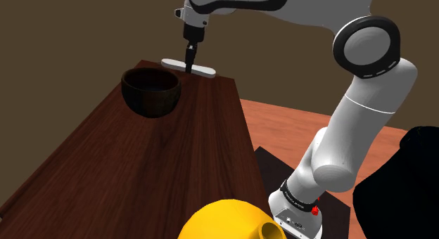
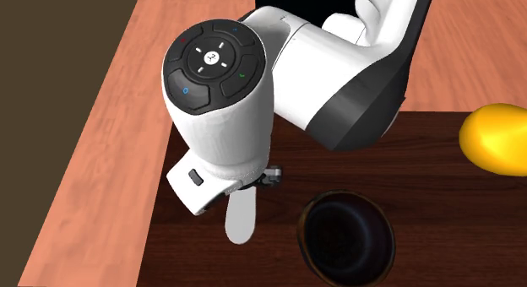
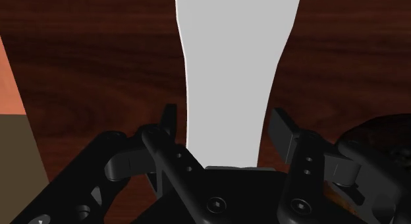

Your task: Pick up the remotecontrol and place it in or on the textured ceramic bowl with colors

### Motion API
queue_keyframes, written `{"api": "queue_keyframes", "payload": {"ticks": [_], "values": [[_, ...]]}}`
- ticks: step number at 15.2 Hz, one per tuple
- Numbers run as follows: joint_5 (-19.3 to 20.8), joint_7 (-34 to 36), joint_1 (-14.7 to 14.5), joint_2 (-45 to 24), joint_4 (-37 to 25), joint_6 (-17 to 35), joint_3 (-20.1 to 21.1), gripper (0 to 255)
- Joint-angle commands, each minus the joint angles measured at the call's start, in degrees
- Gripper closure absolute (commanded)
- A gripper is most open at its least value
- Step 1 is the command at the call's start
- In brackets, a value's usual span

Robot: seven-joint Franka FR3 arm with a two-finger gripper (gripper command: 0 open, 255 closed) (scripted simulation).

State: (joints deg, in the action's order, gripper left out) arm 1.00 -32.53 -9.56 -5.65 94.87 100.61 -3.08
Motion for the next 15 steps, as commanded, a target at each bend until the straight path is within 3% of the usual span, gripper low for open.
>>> {"api": "queue_keyframes", "payload": {"ticks": [1, 15], "values": [[0.0, -0.1, 0.0, -0.1, -1.6, -1.5, 0.0, 255], [-0.2, -0.4, 0.1, -2.4, -15.6, -13.2, -0.1, 255]]}}
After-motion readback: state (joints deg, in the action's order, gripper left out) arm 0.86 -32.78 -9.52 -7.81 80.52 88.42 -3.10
